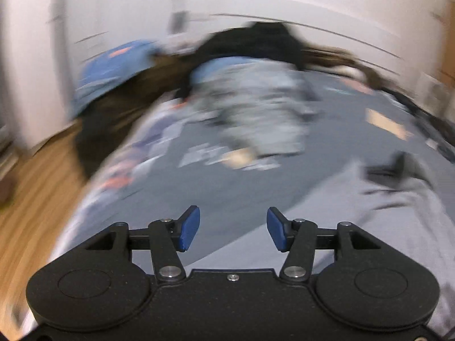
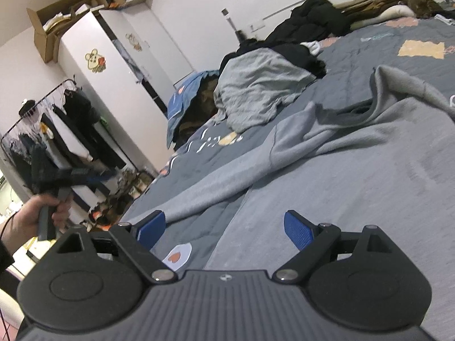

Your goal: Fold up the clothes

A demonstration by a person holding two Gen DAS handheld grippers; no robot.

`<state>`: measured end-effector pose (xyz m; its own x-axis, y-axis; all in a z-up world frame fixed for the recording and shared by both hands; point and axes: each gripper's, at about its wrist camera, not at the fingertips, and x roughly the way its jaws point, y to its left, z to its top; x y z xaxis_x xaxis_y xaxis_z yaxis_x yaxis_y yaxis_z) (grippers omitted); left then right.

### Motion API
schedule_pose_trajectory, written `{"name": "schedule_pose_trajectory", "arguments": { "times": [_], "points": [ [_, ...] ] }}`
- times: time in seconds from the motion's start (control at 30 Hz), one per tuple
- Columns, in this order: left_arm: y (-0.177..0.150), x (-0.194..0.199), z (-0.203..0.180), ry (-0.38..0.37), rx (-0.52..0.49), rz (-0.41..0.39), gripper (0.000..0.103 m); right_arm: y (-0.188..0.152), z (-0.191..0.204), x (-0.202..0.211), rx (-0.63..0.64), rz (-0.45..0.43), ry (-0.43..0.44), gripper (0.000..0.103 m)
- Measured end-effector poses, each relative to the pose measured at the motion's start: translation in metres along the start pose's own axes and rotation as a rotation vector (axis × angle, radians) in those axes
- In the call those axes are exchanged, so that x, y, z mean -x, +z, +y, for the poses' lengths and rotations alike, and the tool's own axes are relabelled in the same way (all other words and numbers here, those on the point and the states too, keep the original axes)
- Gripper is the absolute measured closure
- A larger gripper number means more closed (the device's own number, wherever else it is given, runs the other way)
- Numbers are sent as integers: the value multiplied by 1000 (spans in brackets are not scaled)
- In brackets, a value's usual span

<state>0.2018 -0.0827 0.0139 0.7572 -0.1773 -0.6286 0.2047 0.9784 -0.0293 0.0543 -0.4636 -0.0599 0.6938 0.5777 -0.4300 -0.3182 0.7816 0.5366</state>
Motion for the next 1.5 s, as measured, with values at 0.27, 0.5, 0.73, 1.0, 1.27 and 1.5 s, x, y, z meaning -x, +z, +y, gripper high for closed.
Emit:
{"name": "schedule_pose_trajectory", "arguments": {
  "times": [0.27,0.5,0.73,1.0,1.27,1.5],
  "points": [
    [48,-126,-178,-153,-350,21,51,8,-11,10,13,-25,-38,13],
    [35,-225,-246,-133,-580,97,60,6,-26,9,20,-7,-64,12],
    [33,-277,-238,-104,-600,193,96,6,-45,16,-36,-28,-104,12],
    [97,-288,-186,27,-465,42,99,4,-55,19,-73,-43,-124,12],
    [108,-303,-171,139,-295,35,79,4,-57,18,-67,-37,-142,12],
    [52,-173,-148,-105,-90,-8,56,11,-58,29,-69,-78,-155,12]
  ]
}}
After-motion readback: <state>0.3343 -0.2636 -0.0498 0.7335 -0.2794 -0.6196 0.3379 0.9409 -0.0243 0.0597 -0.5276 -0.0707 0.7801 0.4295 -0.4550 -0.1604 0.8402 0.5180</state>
